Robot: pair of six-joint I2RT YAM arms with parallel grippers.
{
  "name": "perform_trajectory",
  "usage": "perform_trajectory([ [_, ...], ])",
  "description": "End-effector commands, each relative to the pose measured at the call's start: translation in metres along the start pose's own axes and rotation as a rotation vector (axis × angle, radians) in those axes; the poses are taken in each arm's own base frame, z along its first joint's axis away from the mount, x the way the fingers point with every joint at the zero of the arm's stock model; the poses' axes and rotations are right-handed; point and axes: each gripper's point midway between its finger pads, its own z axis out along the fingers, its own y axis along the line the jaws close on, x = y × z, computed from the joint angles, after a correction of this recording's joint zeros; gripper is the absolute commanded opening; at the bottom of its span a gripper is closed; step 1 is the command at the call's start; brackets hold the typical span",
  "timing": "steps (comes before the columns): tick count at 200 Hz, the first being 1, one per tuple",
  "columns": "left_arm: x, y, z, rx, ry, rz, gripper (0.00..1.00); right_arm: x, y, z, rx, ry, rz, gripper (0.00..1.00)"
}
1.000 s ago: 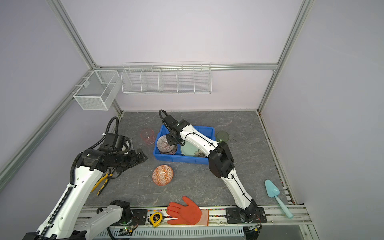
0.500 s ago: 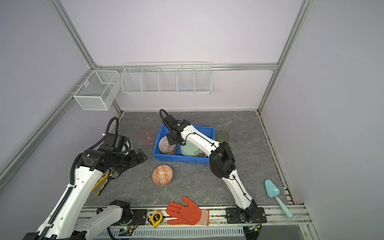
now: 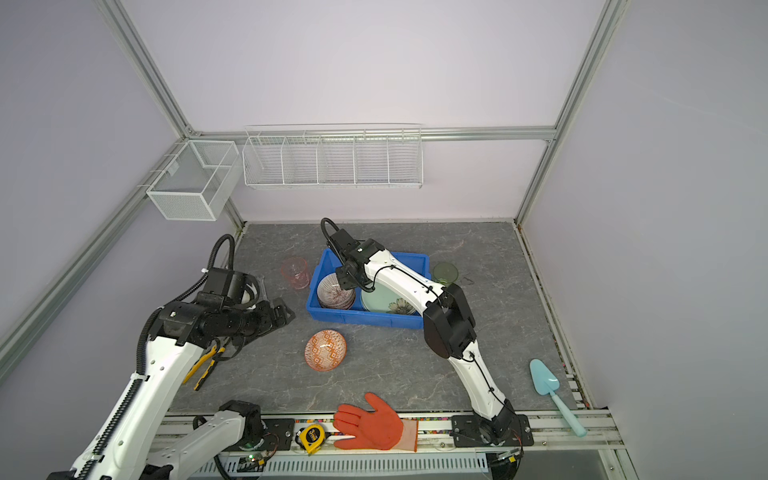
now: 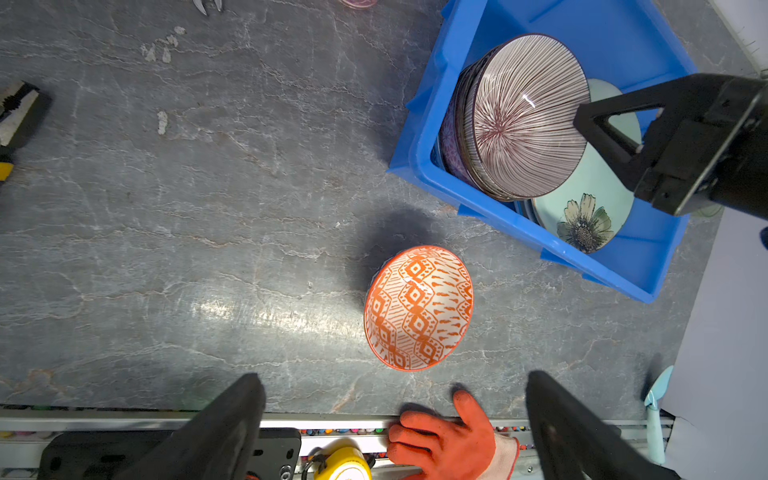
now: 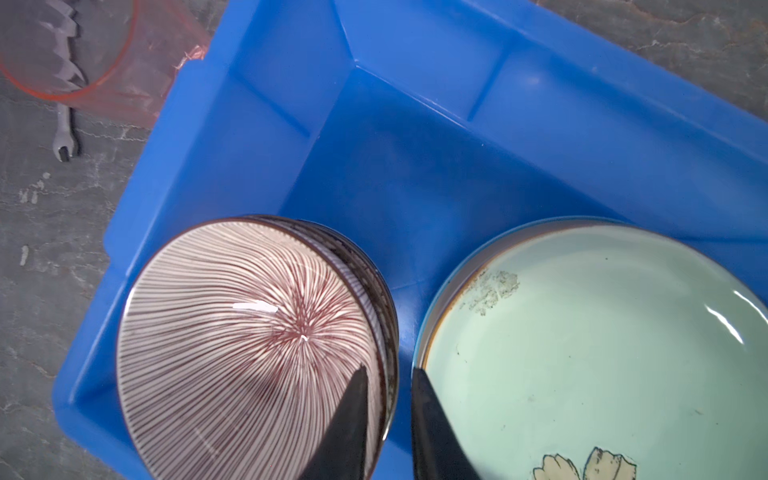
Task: Place the mixed dishes into the plastic bin
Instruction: 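Open the right gripper and lift it out while left reaches the orange bowl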
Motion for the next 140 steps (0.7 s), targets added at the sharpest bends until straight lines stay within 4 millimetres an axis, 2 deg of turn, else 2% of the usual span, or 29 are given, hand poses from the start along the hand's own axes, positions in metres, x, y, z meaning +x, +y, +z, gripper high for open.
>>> perform_trajectory([
  [1, 0.006, 0.007, 0.0, -0.019, 0.016, -0.009, 0.98, -0.012, 0.001, -0.034, -0.021, -0.07, -0.001, 0.23],
  [27, 0.008, 0.008, 0.002, -0.021, 0.026, -0.013, 0.98, -0.011, 0.001, -0.049, -0.034, -0.092, 0.005, 0.24],
  [50, 0.015, 0.013, 0.005, -0.035, 0.047, -0.012, 0.99, -0.008, -0.001, -0.062, -0.047, -0.11, 0.004, 0.35],
  [72, 0.029, 0.018, 0.013, -0.031, 0.089, -0.027, 0.99, -0.002, -0.002, -0.073, -0.061, -0.114, -0.014, 0.63],
  [90, 0.045, 0.024, 0.024, -0.03, 0.133, -0.051, 1.0, 0.005, -0.007, -0.08, -0.056, -0.114, -0.025, 0.78],
  [98, 0.051, 0.029, 0.028, -0.041, 0.142, -0.063, 0.99, 0.007, -0.009, -0.084, -0.052, -0.12, -0.024, 0.94],
  [99, 0.052, 0.029, 0.029, -0.043, 0.143, -0.064, 0.99, 0.008, -0.009, -0.084, -0.053, -0.121, -0.024, 0.99],
  [101, 0.053, 0.03, 0.03, -0.045, 0.143, -0.067, 0.99, 0.009, -0.01, -0.085, -0.053, -0.122, -0.026, 0.92],
  [104, 0.055, 0.031, 0.032, -0.047, 0.147, -0.072, 0.99, 0.01, -0.011, -0.086, -0.053, -0.122, -0.025, 0.89],
  [140, 0.073, 0.031, 0.052, -0.036, 0.152, -0.109, 1.0, 0.031, -0.024, -0.099, -0.031, -0.114, -0.009, 0.88],
])
